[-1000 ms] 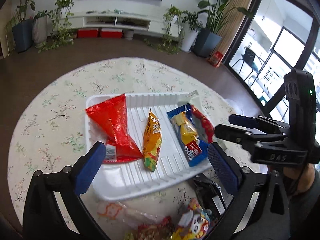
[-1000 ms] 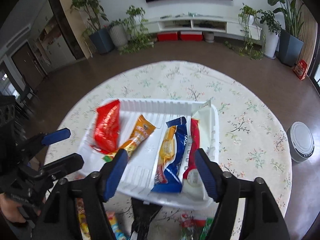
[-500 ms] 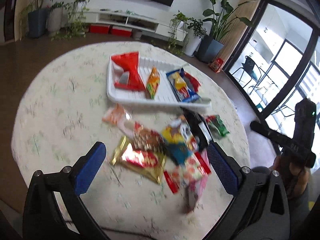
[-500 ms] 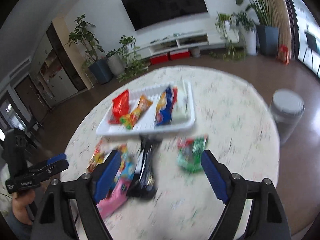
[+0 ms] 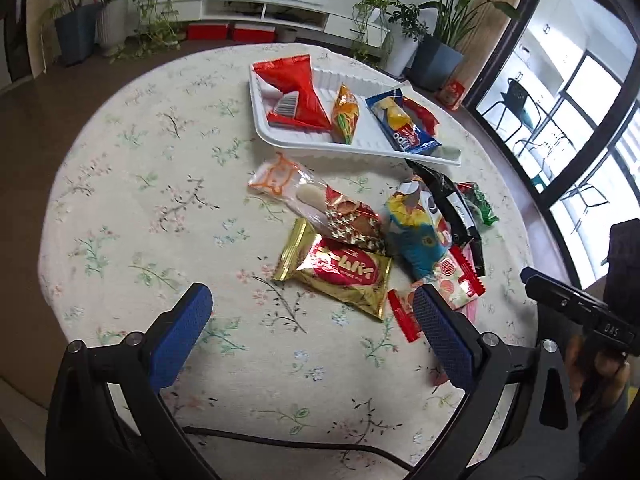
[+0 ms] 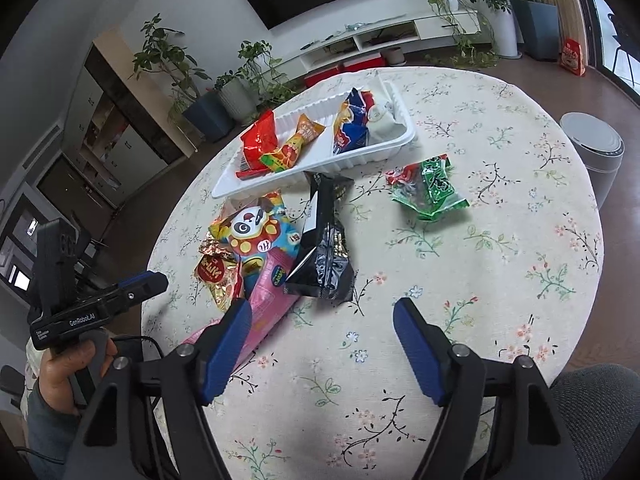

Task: Organize snacks
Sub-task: 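Move both open tools back toward the remaining snack pile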

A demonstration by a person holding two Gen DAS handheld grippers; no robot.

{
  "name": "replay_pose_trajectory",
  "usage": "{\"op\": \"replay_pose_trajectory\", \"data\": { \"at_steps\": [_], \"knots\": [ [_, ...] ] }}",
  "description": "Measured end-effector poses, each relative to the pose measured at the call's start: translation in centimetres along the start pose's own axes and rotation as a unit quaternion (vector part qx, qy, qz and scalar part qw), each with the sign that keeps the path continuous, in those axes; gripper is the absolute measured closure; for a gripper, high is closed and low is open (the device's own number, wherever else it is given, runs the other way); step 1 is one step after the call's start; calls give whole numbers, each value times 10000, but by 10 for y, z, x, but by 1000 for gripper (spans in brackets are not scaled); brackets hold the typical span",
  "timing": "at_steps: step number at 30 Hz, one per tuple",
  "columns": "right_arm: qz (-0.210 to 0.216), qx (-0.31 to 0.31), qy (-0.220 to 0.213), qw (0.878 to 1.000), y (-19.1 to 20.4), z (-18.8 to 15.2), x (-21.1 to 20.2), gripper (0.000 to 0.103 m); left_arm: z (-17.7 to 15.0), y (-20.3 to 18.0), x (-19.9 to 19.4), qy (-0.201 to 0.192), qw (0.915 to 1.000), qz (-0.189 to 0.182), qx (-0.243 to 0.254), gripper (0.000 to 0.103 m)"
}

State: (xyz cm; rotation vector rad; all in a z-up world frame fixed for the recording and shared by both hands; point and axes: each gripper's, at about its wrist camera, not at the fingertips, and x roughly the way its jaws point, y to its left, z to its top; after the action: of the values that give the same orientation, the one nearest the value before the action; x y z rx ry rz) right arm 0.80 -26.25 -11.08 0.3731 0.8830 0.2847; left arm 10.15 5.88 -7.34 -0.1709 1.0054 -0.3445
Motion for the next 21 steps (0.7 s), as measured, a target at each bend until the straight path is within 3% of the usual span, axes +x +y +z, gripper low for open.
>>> {"op": "replay_pose_trajectory", "data": {
  "at_steps": [3, 7, 9, 13, 15, 18, 21],
  "knots": [
    [-27, 28, -2, 10000, 0, 0, 2, 26, 2, -3, 4, -15, 9992, -330, -221, 2],
    [-13, 8, 17, 10000, 2, -1, 5, 26, 26, 4, 14, -124, 9971, -220, -723, 2],
    [-3, 3, 10, 10000, 4, -2, 6, 26, 42, 8, 23, -98, 9957, -242, -885, 9],
    [0, -37, -22, 10000, 4, -2, 6, 27, 68, -1, 46, 105, 9981, 16, -610, 25],
    [-14, -34, -47, 10000, 3, -2, 6, 27, 76, 1, 57, 209, 9979, 153, -591, 39],
    [-11, 1, -61, 10000, -2, -3, 4, 27, 80, 6, 68, 326, 9974, 208, -616, 41],
    [-1, 45, -75, 10000, -6, -2, 3, 27, 69, 1, 55, 203, 9985, 193, -477, 41]
  ]
}}
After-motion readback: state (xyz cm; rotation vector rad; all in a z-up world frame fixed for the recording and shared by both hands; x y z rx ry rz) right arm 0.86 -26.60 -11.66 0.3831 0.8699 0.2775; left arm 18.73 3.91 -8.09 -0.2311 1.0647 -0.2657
